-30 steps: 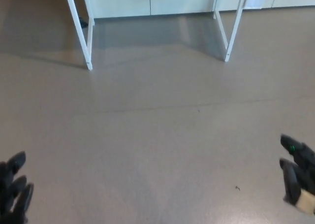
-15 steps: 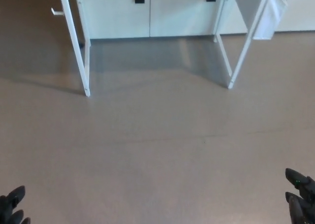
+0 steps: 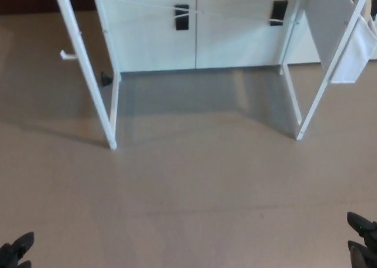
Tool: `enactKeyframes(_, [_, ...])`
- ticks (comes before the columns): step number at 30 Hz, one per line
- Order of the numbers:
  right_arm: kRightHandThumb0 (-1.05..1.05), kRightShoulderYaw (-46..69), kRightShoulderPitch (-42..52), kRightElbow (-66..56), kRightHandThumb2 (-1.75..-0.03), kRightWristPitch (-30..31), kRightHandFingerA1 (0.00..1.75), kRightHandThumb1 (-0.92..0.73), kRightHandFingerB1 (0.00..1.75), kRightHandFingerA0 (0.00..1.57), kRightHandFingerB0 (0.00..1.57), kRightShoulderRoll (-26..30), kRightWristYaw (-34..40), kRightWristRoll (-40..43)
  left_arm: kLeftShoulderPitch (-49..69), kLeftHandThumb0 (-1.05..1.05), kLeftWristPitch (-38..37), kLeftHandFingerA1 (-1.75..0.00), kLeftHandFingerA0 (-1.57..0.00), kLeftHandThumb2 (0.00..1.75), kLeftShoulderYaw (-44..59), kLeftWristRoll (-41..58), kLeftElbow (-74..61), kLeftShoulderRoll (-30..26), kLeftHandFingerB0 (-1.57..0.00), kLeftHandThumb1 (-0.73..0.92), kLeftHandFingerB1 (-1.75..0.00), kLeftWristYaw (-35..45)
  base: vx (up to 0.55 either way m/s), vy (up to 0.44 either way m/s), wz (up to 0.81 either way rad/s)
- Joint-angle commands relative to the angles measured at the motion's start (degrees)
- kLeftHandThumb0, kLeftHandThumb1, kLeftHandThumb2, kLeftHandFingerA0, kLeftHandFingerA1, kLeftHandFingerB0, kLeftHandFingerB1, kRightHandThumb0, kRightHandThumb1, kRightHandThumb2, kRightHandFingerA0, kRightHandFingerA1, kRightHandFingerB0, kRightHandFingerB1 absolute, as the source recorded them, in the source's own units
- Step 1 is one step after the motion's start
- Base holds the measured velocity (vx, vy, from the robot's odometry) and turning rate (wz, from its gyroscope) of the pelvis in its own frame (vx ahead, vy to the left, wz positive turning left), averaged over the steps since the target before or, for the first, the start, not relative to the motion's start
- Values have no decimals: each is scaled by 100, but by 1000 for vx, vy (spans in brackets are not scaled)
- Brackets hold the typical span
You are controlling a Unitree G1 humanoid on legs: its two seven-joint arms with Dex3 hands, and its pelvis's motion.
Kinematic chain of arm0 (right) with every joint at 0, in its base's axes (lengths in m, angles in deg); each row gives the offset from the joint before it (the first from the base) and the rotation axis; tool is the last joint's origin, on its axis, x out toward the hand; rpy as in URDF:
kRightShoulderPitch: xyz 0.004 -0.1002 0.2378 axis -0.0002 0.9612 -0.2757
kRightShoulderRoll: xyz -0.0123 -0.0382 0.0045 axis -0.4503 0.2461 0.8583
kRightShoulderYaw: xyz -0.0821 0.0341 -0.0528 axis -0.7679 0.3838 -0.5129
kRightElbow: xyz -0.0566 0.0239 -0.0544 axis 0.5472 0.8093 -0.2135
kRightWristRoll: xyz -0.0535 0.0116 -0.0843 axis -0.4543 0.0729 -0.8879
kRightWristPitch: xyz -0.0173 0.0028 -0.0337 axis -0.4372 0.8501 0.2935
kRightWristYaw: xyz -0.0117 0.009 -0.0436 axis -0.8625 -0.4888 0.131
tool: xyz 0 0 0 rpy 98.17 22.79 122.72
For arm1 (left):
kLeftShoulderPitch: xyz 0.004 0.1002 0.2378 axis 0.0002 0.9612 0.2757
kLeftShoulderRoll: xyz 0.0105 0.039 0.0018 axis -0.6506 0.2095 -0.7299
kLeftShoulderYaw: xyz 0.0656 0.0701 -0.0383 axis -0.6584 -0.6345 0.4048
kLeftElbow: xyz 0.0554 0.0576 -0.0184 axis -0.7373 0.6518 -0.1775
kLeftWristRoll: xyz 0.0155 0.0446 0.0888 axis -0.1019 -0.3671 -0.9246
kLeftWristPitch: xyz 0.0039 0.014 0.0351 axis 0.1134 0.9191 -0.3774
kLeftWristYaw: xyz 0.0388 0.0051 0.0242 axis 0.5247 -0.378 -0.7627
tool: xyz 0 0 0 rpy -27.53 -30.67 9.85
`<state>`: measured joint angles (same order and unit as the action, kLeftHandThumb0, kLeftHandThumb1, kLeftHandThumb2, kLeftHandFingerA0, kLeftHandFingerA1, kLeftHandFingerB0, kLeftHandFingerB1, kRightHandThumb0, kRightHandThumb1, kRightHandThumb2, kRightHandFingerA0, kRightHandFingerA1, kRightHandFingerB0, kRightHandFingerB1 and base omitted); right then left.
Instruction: The robot walks towards a desk on which an air pump is kept in the middle. It lifts it up and holds it with its left hand and uses its right hand to compress it by pushing its handle inwards.
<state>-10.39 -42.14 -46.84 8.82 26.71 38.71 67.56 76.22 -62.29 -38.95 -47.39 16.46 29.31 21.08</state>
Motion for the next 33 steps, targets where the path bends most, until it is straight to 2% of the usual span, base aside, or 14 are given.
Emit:
enactKeyframes(1, [-78, 10, 134, 35, -111, -147, 39, -82, 23, 6, 0, 32, 29, -63, 60, -78, -118, -23, -1, 105, 18, -34, 58, -66, -1, 74, -18, 82, 438, 169, -22])
enactKeyframes(14, [-77, -22, 406, 133, -109, -313, 41, -81, 23, 10, 0, 10, 79, -158, 133, -76, -216, -25, 0, 104, -13, -96, 254, -104, 0, 73, -20, 137, 435, 105, 5])
enactKeyframes(21, [-76, -6, 461, 125, -110, -294, 40, -81, 23, 5, 0, 8, 79, -161, 84, -75, -258, -26, 0, 105, -30, -132, 313, -124, 0, 72, -21, 124, 414, -75, 42])
enactKeyframes(31, [-75, 7, 470, 272, -108, -382, 40, -80, 24, 4, 2, -11, 72, -132, 112, -74, -197, -26, -1, 104, -16, -95, 231, -169, -1, 73, -21, 175, 324, -53, -9])
enactKeyframes(32, [-64, 11, 484, 268, -79, -382, 34, -92, 12, 7, 1, -17, 79, -128, 90, -72, -208, -28, 0, 105, -21, -100, 265, -171, 0, 72, -22, 179, 165, 133, -16])
enactKeyframes(33, [-64, 13, 487, 269, -79, -384, 34, -92, 12, 7, 1, -20, 80, -128, 83, -72, -212, -28, 0, 105, -23, -101, 276, -172, 0, 72, -22, 180, 204, 189, 62])
